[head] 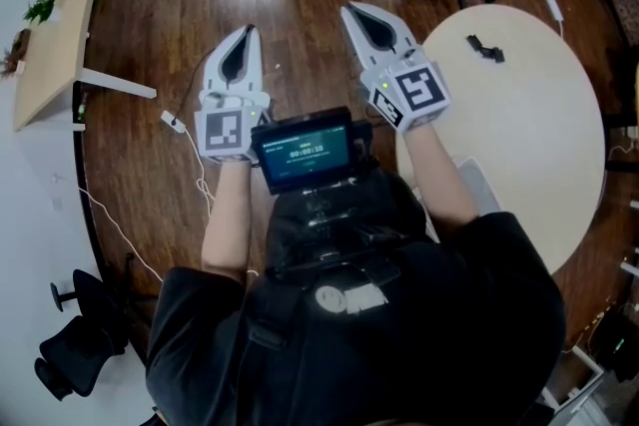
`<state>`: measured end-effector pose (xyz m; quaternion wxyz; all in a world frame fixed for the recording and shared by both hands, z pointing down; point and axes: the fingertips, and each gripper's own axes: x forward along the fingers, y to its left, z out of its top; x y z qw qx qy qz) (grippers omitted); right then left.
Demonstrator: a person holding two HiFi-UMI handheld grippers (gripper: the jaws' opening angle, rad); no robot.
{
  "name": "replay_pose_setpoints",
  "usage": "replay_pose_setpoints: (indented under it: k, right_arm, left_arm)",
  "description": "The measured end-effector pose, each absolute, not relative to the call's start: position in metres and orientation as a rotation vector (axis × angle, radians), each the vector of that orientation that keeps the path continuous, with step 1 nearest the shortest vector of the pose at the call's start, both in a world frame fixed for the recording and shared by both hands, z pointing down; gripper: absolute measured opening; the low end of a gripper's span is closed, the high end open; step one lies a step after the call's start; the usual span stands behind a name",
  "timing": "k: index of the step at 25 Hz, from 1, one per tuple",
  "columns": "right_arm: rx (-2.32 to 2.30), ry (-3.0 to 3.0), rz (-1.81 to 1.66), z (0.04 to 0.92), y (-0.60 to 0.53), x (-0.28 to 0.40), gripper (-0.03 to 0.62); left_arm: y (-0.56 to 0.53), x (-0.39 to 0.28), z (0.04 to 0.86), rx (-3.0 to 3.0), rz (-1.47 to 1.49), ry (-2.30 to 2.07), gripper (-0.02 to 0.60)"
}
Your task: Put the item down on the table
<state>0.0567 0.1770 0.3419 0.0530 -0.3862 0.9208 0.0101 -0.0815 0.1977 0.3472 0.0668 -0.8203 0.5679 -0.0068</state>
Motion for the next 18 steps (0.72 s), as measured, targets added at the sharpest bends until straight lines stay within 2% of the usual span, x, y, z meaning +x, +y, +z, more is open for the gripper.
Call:
replay_pose_setpoints:
  k: [18]
  right_arm:
    - [-1.160, 2.805, 0.030, 0.3426, 0.1749, 0.0537, 0.003]
  left_arm:
    - [0.1979, -0.0840, 0.3469, -2.465, 0.003, 1.729, 0.000]
